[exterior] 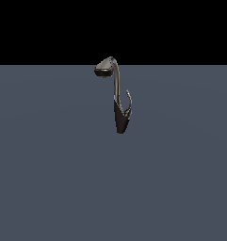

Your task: Turn on the faucet by rotating a designated handle.

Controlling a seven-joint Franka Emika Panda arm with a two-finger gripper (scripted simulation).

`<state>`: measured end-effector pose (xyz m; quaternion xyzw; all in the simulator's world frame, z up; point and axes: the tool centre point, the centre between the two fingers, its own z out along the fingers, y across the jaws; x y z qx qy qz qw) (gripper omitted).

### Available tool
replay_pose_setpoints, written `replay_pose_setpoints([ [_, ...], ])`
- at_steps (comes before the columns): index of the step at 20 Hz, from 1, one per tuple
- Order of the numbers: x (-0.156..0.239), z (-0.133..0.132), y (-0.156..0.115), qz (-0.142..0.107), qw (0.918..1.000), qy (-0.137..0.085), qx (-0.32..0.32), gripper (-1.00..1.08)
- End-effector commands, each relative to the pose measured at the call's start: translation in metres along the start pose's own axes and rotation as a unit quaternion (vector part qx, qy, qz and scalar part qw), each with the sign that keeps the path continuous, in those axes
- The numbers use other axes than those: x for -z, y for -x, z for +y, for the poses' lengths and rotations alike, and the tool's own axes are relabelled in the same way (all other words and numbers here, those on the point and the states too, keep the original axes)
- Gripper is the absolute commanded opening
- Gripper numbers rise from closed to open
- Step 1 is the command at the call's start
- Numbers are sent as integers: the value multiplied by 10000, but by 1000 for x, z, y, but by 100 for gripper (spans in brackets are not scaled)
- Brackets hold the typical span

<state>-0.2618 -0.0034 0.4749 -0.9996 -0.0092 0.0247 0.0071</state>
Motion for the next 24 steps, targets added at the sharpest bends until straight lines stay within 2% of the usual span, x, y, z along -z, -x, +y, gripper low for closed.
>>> replay_pose_setpoints([
  [1, 0, 0, 0, 0, 10000, 0, 0, -100],
  [9, 3, 1, -3, -45, 9997, -221, -63, -100],
  [16, 3, 1, -6, -55, 9996, -259, -102, -100],
  [24, 0, -3, -28, -127, 9976, -501, -461, -100],
])
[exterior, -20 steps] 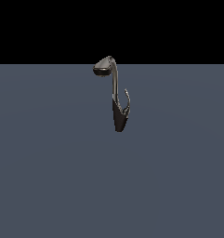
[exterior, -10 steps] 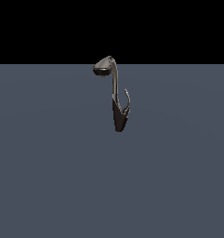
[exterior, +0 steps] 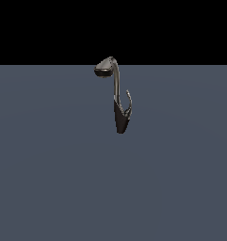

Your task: Turn on the faucet by rotating a designated handle.

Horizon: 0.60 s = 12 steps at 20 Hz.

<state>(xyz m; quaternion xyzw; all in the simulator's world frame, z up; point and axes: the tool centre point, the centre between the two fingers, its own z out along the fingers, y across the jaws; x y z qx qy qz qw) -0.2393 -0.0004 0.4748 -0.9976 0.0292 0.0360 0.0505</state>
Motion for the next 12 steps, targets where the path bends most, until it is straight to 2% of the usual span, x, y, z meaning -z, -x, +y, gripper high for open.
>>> replay_pose_setpoints([
  [1, -1, -2, -10, -31, 9998, -104, -159, -100],
  [7, -8, -8, -44, -147, 9962, -458, -733, -100],
  [12, -19, -12, -83, -293, 9863, -831, -1392, -100],
])
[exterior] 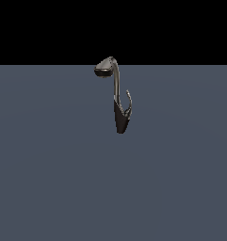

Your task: Turn on the faucet by rotating a designated handle.

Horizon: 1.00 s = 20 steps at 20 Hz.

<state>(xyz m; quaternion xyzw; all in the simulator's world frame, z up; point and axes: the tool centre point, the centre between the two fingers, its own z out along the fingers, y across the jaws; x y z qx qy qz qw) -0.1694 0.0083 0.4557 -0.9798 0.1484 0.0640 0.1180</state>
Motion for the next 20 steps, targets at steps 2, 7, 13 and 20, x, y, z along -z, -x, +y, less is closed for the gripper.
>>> replay_pose_setpoints([
  [2, -8, -7, -28, -110, 9984, -263, -494, -100],
  [7, -23, -13, -68, -280, 9902, -620, -1222, -100],
  [13, -46, -16, -118, -500, 9705, -1019, -2125, -100],
  [20, -80, -10, -176, -776, 9333, -1435, -3199, -100],
])
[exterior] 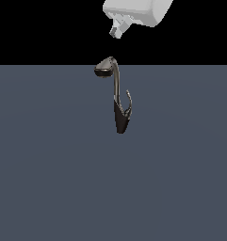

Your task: Turn on the faucet by rotating a designated handle.

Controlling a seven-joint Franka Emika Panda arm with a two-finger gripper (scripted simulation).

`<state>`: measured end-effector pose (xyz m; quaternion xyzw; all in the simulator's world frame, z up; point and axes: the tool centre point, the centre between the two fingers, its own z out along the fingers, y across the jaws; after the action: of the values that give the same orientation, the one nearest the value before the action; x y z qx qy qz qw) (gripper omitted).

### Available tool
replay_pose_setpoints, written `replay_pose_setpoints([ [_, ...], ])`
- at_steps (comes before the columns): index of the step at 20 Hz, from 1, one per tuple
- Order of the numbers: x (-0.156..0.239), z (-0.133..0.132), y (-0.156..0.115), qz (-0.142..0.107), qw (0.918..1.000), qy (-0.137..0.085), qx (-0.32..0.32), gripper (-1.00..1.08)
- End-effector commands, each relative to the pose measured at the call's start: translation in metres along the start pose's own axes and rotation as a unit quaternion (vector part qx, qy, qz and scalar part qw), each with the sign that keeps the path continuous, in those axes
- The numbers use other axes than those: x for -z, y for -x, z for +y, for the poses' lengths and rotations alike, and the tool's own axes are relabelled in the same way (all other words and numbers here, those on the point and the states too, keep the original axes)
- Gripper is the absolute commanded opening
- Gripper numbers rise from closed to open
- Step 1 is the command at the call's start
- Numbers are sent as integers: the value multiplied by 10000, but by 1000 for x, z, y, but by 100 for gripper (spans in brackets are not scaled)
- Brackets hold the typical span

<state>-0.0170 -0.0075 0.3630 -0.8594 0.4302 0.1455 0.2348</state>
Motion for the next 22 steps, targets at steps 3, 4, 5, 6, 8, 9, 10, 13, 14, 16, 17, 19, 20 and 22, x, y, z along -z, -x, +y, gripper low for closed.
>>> replay_pose_setpoints([
  [3, -20, -11, -39, -173, 9966, -272, -756, -100],
  [4, -24, -13, -48, -212, 9949, -329, -925, -100],
  [5, -29, -14, -57, -251, 9929, -385, -1095, -100],
  [6, -34, -16, -66, -289, 9906, -441, -1265, -100],
  [8, -44, -18, -84, -367, 9848, -549, -1606, -100],
  [9, -49, -18, -93, -406, 9814, -602, -1777, -100],
  [10, -55, -19, -102, -445, 9776, -654, -1949, -100],
  [13, -71, -18, -129, -554, 9650, -797, -2435, -100],
  [14, -75, -18, -136, -587, 9607, -838, -2580, -100],
  [16, -84, -17, -151, -645, 9522, -911, -2843, -100],
  [17, -89, -16, -157, -672, 9481, -943, -2961, -100],
  [19, -96, -15, -168, -718, 9404, -999, -3171, -100],
  [20, -100, -14, -173, -739, 9368, -1023, -3262, -100],
  [22, -105, -12, -182, -773, 9305, -1064, -3419, -100],
])
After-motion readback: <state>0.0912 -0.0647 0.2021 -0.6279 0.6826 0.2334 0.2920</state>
